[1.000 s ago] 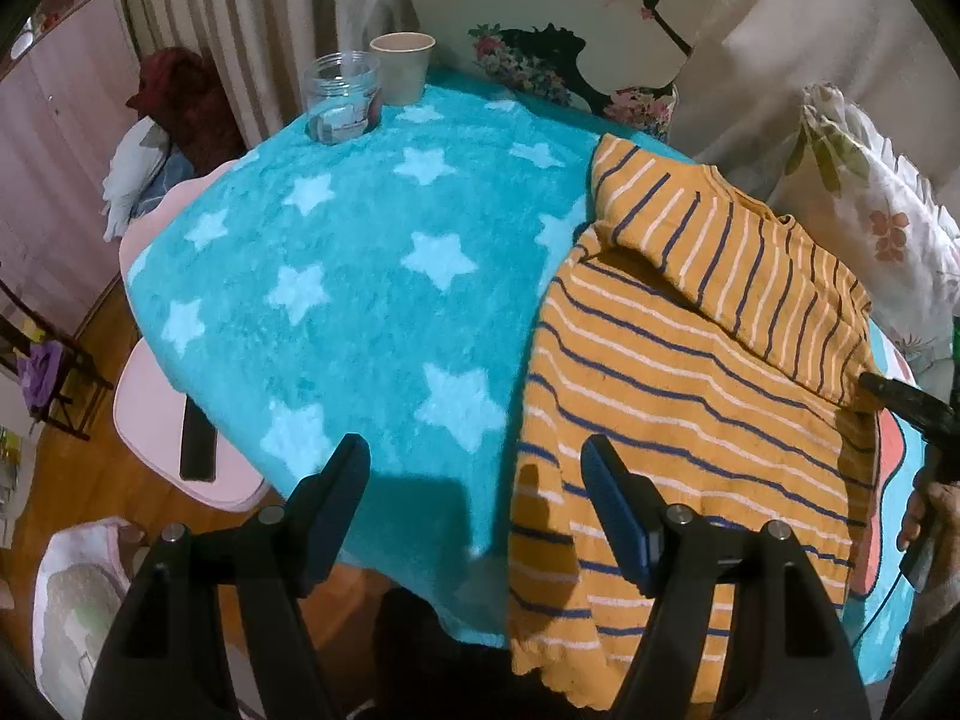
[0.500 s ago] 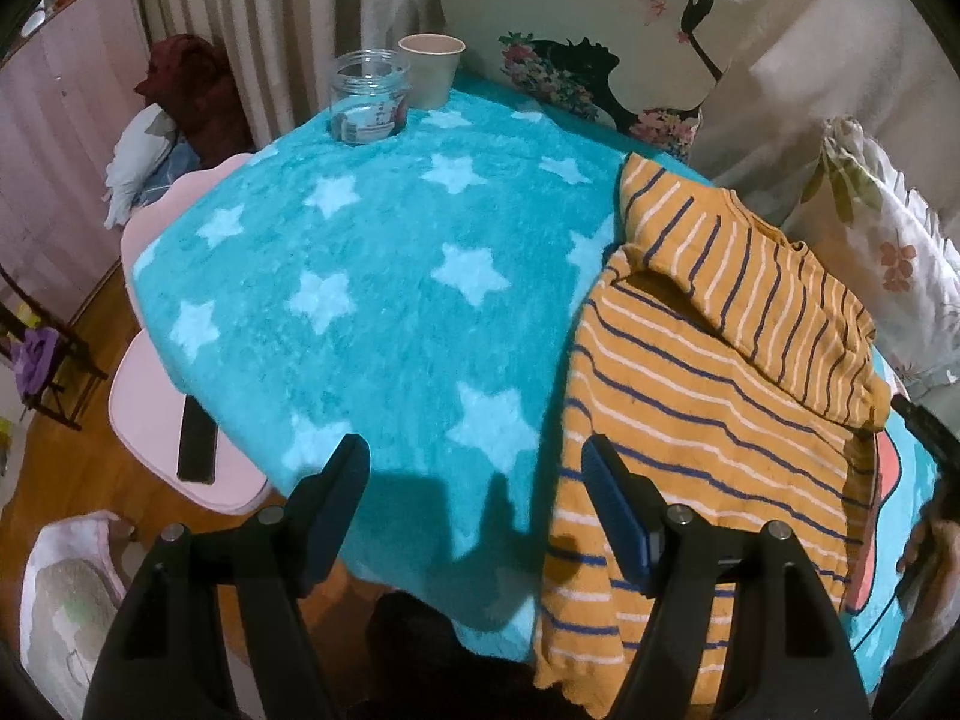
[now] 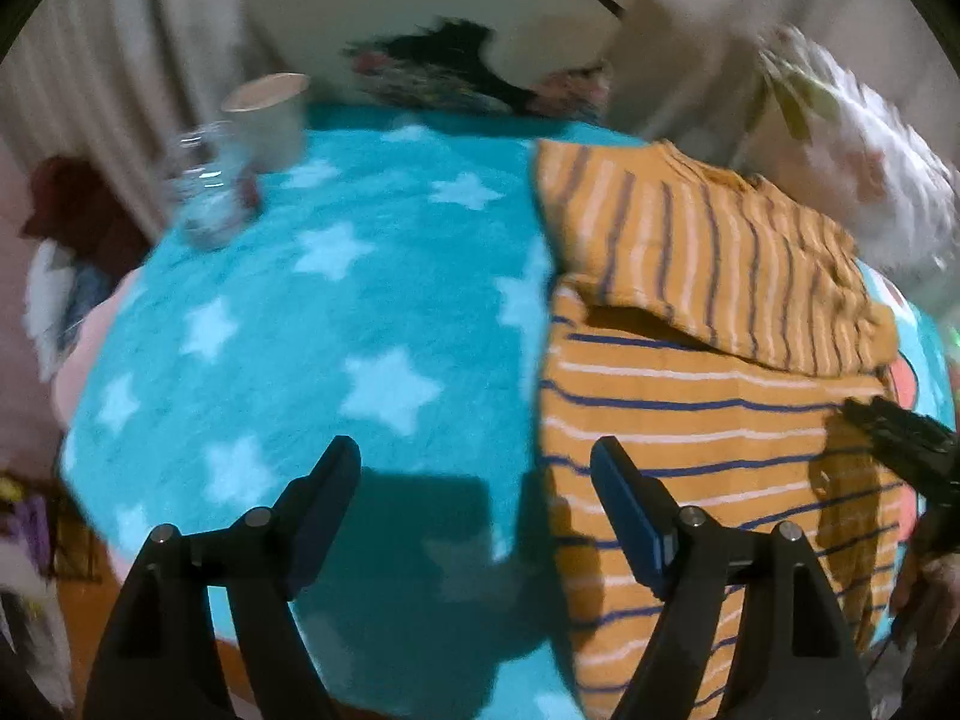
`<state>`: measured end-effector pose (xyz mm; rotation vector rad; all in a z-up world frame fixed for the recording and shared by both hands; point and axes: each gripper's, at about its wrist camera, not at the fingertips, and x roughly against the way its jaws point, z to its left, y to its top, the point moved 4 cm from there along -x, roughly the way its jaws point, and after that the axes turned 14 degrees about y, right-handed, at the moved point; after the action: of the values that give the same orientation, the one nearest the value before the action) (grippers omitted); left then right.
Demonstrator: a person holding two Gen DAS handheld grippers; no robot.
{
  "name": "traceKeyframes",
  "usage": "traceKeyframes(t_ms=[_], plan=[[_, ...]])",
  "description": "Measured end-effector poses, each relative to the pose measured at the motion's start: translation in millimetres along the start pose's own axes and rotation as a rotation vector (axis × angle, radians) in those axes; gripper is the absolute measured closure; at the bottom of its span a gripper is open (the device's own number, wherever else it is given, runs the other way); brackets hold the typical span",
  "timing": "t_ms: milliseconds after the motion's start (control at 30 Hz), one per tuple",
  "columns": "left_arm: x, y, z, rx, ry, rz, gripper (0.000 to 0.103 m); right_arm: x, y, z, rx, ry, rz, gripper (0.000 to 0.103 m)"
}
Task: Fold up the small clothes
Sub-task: 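Smooth the folded sweater with the right tool while the left tool hovers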
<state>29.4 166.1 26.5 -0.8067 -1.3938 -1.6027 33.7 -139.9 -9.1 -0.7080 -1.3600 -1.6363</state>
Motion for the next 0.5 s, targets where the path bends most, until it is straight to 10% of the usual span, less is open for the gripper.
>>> traceKeyframes(t_ms=[267, 500], plan=[[-32, -21, -55, -0.178, -0.188, 0.048, 0.025, -29, -20, 9, -0.113, -0.062, 0.122, 0.024], [-56, -36, -54, -0.273, -0.160, 0.047, 0.020, -39, -23, 2, -0.188, -0.056, 0.151, 0.000]])
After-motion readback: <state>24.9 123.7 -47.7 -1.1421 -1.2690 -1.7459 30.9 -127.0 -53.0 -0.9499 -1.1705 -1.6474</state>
